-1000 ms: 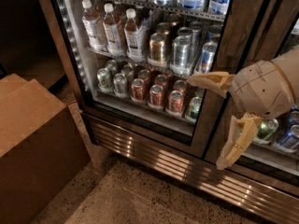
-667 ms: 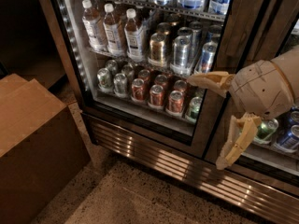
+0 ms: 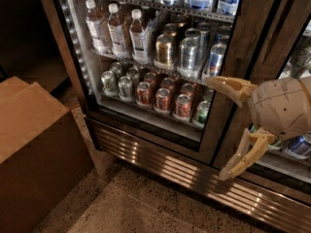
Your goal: Open left fridge door
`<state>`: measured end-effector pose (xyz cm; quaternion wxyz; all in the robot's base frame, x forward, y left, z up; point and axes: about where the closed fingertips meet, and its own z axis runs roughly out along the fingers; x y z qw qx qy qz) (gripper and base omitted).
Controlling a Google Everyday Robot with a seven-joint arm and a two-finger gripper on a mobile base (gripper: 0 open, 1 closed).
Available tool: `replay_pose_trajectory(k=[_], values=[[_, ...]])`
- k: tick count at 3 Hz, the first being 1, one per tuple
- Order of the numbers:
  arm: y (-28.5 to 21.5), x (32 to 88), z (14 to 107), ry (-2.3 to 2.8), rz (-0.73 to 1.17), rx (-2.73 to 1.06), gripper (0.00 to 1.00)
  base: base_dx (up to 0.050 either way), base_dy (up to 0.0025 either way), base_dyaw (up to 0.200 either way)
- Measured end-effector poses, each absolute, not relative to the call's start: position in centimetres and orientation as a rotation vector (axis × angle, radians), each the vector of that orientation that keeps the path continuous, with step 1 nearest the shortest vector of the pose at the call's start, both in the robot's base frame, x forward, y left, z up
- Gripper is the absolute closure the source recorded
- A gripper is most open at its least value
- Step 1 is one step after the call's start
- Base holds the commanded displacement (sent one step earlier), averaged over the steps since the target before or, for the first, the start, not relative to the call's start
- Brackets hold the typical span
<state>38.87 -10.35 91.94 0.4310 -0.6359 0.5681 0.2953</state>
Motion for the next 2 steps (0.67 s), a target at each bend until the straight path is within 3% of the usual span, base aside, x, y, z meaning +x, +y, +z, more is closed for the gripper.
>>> replay_pose_trajectory(k=[2], values=[[-10.46,38.76,91.93,1.432,0.642,-1.528,0.00,0.000,0.00000,0.000]])
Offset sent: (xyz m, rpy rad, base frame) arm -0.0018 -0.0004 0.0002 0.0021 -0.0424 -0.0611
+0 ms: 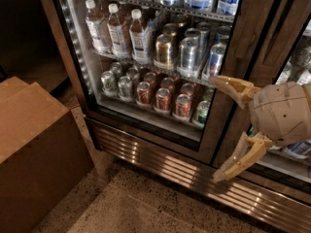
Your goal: Open left fridge door
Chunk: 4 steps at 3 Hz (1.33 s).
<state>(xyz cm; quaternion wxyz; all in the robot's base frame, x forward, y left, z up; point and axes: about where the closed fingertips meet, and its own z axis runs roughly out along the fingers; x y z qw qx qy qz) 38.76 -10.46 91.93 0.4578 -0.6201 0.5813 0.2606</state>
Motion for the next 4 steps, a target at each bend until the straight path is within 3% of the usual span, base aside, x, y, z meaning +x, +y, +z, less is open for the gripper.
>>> replay_pose_trajectory(k=[2,4], values=[[-10.9,38.4,92.9,1.286,0.788,-1.341,0.00,0.000,0.00000,0.000],[-10.8,38.5,93.2,1.279,0.806,-1.336,0.00,0.000,0.00000,0.000]])
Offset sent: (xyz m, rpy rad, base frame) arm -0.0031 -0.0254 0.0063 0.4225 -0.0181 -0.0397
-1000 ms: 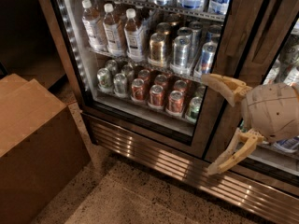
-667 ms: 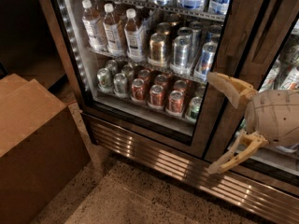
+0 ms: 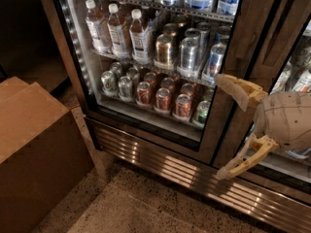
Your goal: Open left fridge door
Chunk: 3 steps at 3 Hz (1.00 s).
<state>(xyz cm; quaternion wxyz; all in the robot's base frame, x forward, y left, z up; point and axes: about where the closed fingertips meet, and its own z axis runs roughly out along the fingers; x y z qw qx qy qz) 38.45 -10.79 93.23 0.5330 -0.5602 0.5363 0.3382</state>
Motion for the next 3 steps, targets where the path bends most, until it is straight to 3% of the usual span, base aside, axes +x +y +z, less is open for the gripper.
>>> replay_pose_trajectory(k=[3], values=[[-10.52,37.58,96.73,1.245,0.835,-1.310,0.00,0.000,0.00000,0.000]])
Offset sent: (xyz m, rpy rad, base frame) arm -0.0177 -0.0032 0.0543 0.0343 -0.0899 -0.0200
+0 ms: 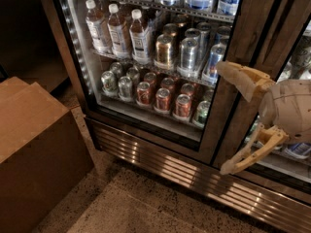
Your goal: Open left fridge door
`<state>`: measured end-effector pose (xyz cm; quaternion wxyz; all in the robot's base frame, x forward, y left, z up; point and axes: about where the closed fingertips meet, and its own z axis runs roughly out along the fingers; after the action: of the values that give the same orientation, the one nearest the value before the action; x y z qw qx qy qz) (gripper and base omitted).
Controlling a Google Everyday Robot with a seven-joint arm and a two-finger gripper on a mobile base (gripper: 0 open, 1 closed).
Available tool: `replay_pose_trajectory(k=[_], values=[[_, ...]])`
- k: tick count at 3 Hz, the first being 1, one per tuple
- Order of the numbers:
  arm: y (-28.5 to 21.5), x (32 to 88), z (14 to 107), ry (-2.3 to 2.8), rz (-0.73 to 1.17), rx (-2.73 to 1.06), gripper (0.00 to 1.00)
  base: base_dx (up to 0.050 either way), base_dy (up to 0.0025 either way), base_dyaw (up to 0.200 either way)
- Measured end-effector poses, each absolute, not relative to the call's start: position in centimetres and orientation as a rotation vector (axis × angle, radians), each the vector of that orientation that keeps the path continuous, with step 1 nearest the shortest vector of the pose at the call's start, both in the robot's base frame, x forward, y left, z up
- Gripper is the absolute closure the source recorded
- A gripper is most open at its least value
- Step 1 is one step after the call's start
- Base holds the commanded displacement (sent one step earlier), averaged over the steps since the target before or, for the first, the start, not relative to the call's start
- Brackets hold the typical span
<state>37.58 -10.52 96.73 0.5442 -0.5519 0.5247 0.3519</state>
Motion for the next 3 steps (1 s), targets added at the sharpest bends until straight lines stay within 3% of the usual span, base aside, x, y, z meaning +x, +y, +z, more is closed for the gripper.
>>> replay_pose_trajectory(k=[1,3], values=[[-10.4,38.0,96.4,1.263,0.924,-1.278,0.00,0.000,0.00000,0.000],[-11.9,37.9,96.6,1.270,0.877,-1.222,0.00,0.000,0.00000,0.000]])
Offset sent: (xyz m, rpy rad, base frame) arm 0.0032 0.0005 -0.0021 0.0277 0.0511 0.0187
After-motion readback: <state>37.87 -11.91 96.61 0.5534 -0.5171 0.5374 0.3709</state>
